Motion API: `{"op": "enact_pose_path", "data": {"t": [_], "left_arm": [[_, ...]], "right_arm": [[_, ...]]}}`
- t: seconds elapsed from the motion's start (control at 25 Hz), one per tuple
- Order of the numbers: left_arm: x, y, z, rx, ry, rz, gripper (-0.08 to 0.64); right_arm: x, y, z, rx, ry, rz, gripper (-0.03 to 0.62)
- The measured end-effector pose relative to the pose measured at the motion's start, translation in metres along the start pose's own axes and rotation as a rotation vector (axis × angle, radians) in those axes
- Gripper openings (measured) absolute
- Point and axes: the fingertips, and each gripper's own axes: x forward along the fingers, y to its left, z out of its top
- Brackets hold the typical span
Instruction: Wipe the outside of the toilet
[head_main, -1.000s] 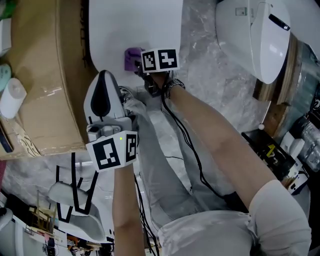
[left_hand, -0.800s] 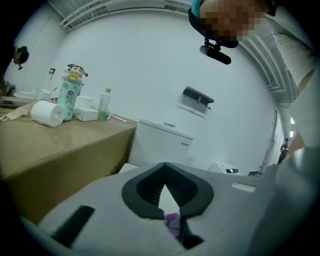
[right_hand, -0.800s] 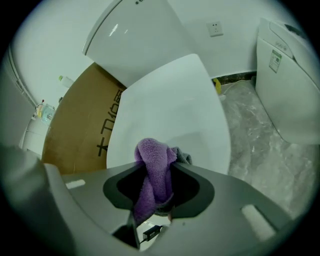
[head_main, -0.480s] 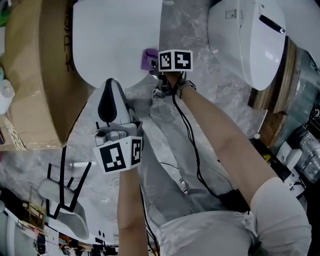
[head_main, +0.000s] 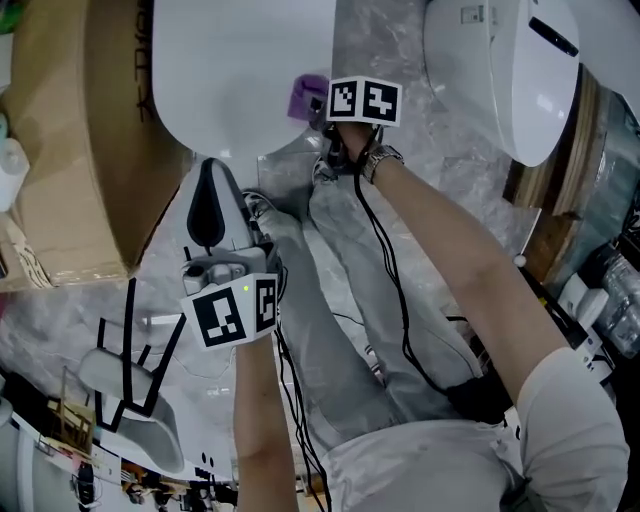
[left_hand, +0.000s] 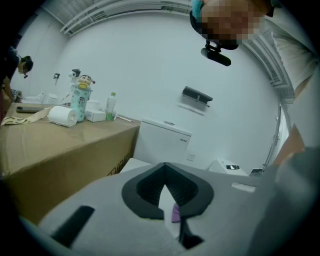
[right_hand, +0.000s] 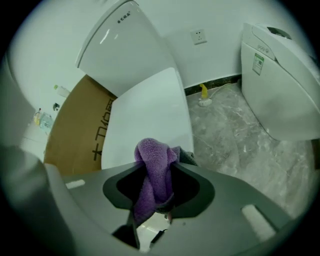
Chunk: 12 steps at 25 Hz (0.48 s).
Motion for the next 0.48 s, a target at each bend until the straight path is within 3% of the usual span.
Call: {"op": "enact_pose_path", "data": {"t": [0.24,0.48], "left_arm": [[-0.021,0.043,0.0,-0.016,0.013,-0.018,0.005],[-0.036,0.079,0.018,0.003,0.003,-0.079,0.005]], "right_arm": [[0.024,0.108,-0.034,-0.027,0.014,0.144,0.147],[0.076,0.203,-0.071,-0.041,0.063,0.192,0.15]]}}
